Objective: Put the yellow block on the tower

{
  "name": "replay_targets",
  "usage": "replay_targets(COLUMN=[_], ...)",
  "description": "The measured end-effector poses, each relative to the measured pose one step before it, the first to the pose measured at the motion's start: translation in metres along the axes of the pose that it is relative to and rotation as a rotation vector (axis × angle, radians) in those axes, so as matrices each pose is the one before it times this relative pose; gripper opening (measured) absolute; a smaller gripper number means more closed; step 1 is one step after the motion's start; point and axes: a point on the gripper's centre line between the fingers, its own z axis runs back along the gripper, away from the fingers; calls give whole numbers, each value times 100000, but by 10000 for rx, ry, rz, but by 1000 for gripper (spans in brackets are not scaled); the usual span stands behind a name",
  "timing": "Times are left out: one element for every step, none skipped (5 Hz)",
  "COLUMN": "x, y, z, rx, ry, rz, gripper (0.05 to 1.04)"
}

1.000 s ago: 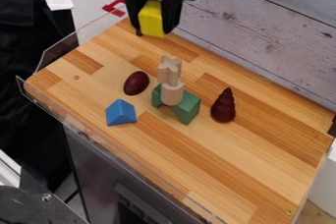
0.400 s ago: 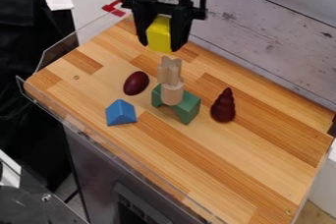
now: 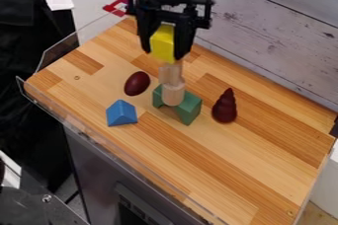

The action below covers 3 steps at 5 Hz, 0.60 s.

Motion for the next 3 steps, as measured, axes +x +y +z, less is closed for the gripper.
replay_targets(x=[-380, 97, 126], y=[-28, -295, -251], z=[-90, -191, -74], rx=[-13, 22, 32], ry=[-121, -94, -96], rz=[-21, -82, -61], gripper=[585, 585, 585])
